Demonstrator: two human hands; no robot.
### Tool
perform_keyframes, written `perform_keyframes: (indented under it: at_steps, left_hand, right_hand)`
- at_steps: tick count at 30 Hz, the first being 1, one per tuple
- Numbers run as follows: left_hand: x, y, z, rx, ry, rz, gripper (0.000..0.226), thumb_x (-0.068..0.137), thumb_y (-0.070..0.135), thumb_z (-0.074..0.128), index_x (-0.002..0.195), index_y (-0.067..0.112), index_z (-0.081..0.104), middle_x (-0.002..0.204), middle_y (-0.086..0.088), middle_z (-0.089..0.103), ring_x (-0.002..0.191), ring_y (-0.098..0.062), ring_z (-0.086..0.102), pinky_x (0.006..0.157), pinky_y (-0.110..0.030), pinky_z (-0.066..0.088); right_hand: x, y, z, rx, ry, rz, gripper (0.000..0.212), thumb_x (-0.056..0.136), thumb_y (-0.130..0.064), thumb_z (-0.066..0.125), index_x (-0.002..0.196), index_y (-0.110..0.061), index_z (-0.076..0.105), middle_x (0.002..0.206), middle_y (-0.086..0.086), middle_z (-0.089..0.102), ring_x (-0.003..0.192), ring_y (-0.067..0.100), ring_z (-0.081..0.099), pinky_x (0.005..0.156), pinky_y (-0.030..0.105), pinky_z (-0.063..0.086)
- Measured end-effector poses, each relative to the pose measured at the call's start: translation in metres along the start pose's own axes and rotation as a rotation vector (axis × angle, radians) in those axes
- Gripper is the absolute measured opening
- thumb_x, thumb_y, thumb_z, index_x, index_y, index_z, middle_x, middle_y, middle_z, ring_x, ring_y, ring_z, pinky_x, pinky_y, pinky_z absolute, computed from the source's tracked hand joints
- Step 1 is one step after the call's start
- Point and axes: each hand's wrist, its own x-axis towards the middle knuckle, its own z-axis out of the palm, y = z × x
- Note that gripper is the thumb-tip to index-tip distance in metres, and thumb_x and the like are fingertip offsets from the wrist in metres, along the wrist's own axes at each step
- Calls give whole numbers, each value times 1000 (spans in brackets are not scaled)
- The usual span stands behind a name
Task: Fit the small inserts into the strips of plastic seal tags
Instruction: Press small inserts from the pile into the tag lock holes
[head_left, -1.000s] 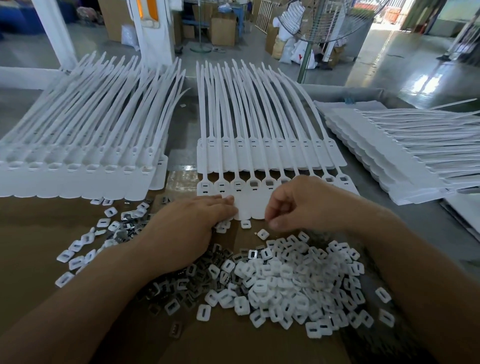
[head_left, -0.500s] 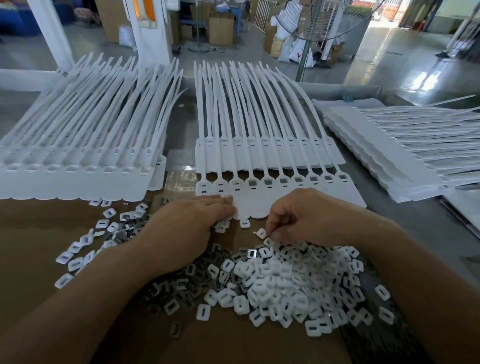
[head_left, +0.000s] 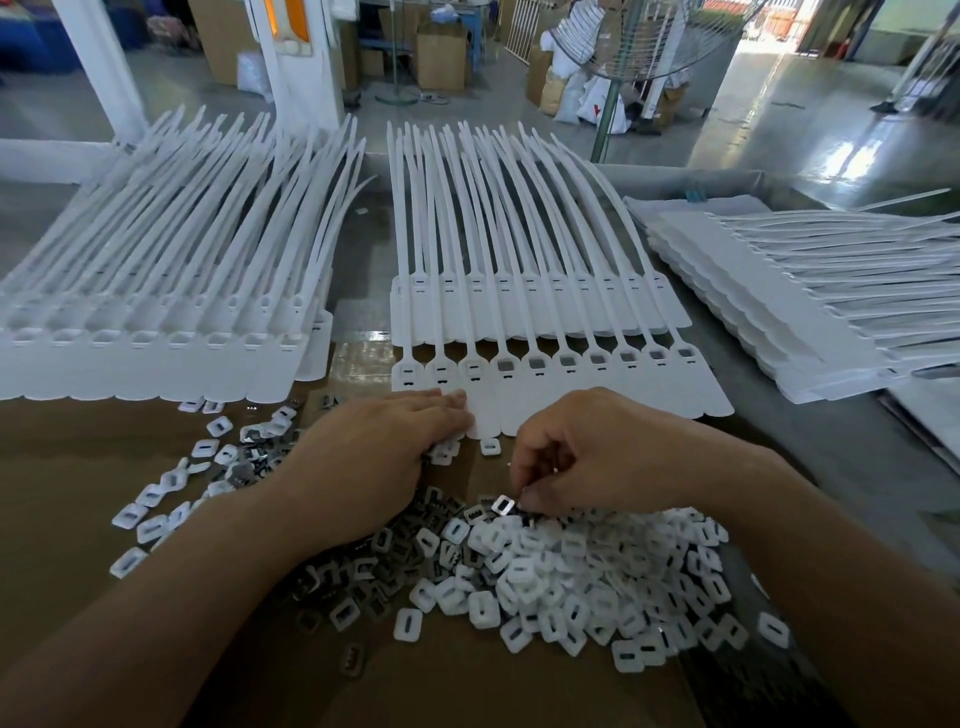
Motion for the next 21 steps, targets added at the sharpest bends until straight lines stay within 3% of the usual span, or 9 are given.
perform_keyframes:
  at_steps: [4,8,12,17,21]
  left_hand:
    - [0,1,0,12,7,-4,59,84,5,37,135,34,38,143,22,28,129,6,26,95,-10,10]
    - [-2,1,0,21,15,1,58,84,6,38,135,35,39,143,22,28,129,6,27,94,-11,11]
    - [-1,-1,1,18,17,0,59,83,4,39,134,35,39,142,23,29,127,6,28,95,-12,12]
    - [-3,-1,-1,-4,14,3,59,84,5,39,135,35,39,142,23,29,118,15,18,96,-11,11]
    - [-3,0,-2,-23,7,3,59,84,4,41,135,35,38,142,23,29,113,17,13,96,-9,8]
  right_hand:
    - [1,2,-1,19,13,6,6,82,-21,67,81,-27,66,75,-8,65,67,-1,57,66,16,49]
    - [2,3,-1,58,13,9,14,85,-16,64,91,-28,69,68,-14,61,61,-7,56,57,8,44]
    - [3,5,-4,111,19,21,16,85,-12,62,86,-27,68,72,-8,68,67,0,63,70,20,55]
    - [6,7,-10,197,83,60,18,84,-10,64,78,-27,64,67,-9,69,63,0,66,62,13,52]
    - [24,16,-20,89,290,106,18,84,-16,65,72,-30,61,68,-16,61,62,-8,58,54,4,39]
